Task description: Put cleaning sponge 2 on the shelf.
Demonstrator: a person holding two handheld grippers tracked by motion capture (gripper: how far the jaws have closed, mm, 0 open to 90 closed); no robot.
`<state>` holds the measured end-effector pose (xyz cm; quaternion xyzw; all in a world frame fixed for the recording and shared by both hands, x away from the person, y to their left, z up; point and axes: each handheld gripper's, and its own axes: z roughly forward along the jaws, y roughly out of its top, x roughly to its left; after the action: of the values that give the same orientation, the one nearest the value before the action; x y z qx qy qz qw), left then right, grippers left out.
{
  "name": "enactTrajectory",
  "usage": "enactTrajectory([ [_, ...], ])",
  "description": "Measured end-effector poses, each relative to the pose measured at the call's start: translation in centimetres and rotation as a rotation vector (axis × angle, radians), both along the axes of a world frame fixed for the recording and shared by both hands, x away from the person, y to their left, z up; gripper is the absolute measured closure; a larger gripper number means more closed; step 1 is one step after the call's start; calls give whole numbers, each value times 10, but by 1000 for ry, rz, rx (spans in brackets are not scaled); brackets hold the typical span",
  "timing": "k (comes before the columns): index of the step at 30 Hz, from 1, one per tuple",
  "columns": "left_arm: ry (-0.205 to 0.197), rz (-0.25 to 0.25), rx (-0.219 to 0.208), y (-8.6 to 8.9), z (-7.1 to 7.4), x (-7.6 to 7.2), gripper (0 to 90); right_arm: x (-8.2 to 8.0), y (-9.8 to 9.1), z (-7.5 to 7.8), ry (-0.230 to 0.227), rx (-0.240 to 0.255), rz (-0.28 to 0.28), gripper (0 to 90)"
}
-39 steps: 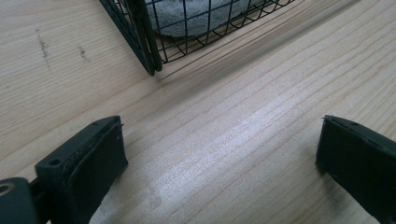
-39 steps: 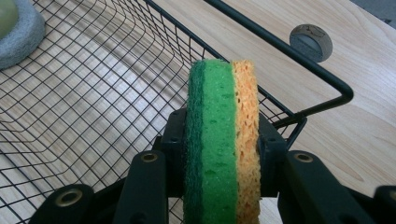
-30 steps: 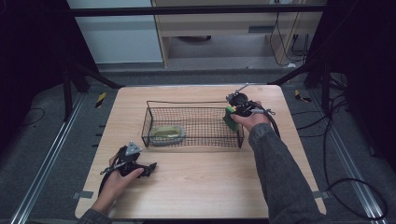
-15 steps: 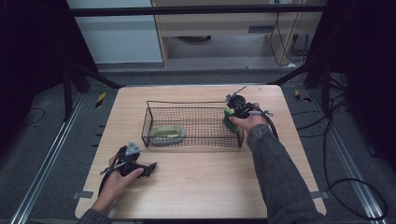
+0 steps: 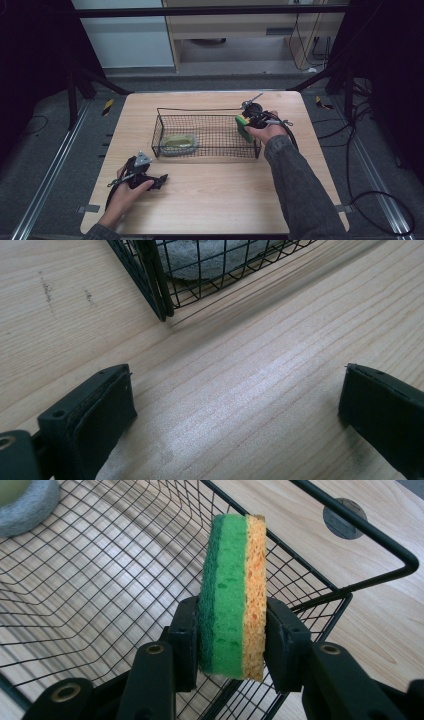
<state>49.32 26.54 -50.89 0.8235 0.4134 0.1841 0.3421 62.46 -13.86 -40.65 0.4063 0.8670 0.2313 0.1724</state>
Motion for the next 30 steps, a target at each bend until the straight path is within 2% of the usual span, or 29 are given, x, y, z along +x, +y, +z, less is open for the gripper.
enactTrajectory([
  [3,0,0,0,0,0,0,2,-4,2,4,-3,0,4,587],
  [8,0,1,0,0,0,0,2,-11,7,8,-10,15,21,587],
  [19,0,1,1,0,0,0,2,-18,22,8,16,53,51,570],
  [24,0,2,0,0,0,1,2,-18,27,9,14,71,64,499],
  [25,0,2,0,0,0,1,2,-19,27,10,7,81,81,485],
  [30,2,-2,5,0,0,1,2,-22,24,16,-21,97,78,418],
])
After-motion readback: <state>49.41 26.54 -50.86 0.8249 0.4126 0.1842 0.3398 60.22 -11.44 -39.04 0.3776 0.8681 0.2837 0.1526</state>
